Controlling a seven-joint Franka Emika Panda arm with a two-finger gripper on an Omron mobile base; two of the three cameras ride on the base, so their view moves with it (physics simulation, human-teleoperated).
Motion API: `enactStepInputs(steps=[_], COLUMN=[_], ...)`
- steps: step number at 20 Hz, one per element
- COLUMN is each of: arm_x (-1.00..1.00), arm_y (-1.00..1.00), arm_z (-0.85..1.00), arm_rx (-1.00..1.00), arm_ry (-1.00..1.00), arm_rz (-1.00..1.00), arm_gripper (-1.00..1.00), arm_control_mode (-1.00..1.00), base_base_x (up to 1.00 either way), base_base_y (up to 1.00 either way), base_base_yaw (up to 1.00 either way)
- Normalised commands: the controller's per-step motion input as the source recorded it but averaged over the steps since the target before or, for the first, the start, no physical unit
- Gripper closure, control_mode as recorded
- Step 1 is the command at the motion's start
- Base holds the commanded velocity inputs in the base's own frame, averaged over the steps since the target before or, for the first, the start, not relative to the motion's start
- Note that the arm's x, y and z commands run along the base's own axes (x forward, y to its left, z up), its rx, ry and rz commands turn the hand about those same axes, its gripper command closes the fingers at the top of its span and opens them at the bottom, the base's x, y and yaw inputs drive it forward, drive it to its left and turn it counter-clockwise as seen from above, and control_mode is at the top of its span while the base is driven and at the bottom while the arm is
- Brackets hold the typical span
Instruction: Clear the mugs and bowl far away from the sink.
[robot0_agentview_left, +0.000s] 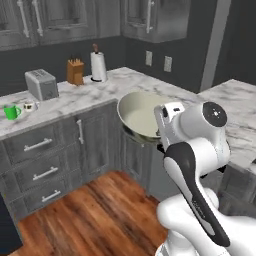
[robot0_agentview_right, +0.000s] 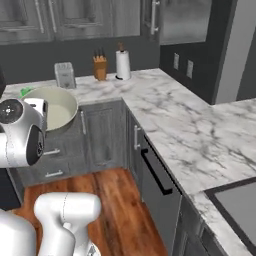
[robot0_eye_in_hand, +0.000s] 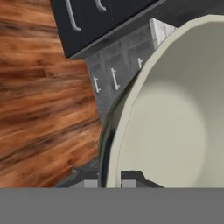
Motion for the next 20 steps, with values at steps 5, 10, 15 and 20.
enactStepInputs(steps=[5,10,15,20], arm_x=[0.00,0.00,0.00,0.00], arm_y=[0.00,0.00,0.00,0.00], arm_z=[0.00,0.00,0.00,0.00], arm_rx=[0.00,0.00,0.00,0.00], arm_ry=[0.00,0.00,0.00,0.00], arm_rz=[0.00,0.00,0.00,0.00], arm_gripper=[1.00,1.00,1.00,1.00], arm_control_mode=[1.00,1.00,1.00,1.00], base_base_x=[1.00,1.00,1.00,0.89], base_base_y=[0.00,0.00,0.00,0.00], base_base_yaw=[0.32,0.26,0.22,0.23])
